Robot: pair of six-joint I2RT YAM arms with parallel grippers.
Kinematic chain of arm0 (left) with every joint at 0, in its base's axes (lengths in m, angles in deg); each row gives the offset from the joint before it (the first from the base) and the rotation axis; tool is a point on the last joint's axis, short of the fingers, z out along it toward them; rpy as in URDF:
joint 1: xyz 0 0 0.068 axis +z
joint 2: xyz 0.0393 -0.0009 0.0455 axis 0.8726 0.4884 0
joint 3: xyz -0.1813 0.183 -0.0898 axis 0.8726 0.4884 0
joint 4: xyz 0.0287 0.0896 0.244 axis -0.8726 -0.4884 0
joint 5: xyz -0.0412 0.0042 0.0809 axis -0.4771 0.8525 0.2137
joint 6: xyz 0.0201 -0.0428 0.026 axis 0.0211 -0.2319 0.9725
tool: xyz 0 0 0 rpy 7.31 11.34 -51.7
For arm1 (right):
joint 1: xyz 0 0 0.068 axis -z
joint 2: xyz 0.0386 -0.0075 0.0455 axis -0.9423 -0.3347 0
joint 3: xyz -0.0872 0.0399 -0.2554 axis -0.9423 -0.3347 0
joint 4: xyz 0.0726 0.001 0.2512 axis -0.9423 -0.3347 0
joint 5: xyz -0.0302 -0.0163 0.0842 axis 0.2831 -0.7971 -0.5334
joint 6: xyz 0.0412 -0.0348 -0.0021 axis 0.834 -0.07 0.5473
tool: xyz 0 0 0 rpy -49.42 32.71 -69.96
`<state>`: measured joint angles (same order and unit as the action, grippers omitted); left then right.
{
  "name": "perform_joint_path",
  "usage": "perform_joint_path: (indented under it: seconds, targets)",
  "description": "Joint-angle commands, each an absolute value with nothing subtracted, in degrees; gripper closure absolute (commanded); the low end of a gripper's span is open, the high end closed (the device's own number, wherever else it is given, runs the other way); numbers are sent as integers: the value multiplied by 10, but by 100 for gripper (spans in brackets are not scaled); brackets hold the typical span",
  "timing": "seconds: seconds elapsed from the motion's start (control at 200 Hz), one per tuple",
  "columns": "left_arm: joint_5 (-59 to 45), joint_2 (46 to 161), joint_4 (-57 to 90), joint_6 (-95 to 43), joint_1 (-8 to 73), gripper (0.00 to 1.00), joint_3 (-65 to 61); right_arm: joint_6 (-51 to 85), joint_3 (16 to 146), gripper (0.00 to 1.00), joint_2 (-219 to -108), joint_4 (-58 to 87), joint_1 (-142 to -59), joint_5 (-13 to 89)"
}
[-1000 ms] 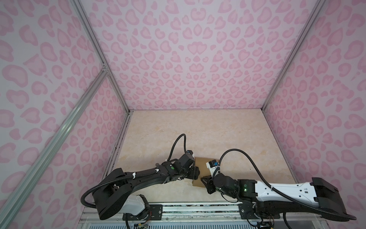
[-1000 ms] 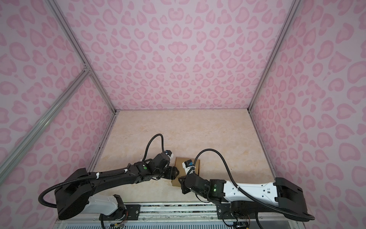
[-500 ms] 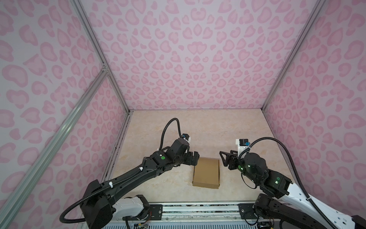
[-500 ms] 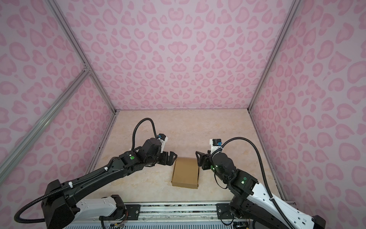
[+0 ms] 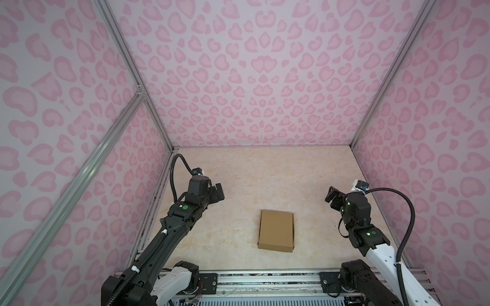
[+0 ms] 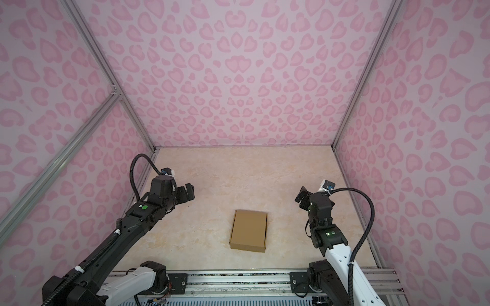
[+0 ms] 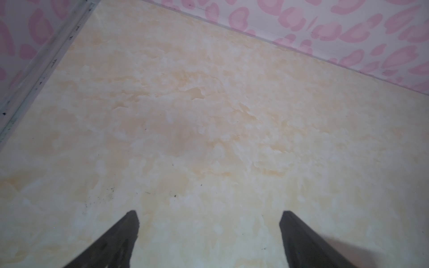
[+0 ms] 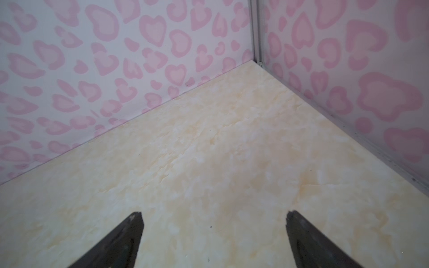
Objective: Assemble paper box
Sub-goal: Reset both arms
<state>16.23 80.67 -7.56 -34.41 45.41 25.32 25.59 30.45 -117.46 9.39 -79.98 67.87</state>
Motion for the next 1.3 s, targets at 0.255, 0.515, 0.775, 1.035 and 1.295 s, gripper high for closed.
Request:
perform_joint_path:
  seconds: [0.255,0.515,0.775,1.035,1.295]
  targets:
    - [198,845,65,-322,596,2,325,91,216,2,-1313,438,-750,805]
    - [225,899,175,-283,622,2,365,66,198,2,-1436,581,-747,771]
    - [180,949,323,-253,628,2,409,55,190,1,-1562,716,-733,747]
    - [146,986,467,-217,628,2,447,34,218,1,-1631,719,-709,626]
    - [143,1003,583,-152,629,2,478,30,202,0,-1652,787,-712,637]
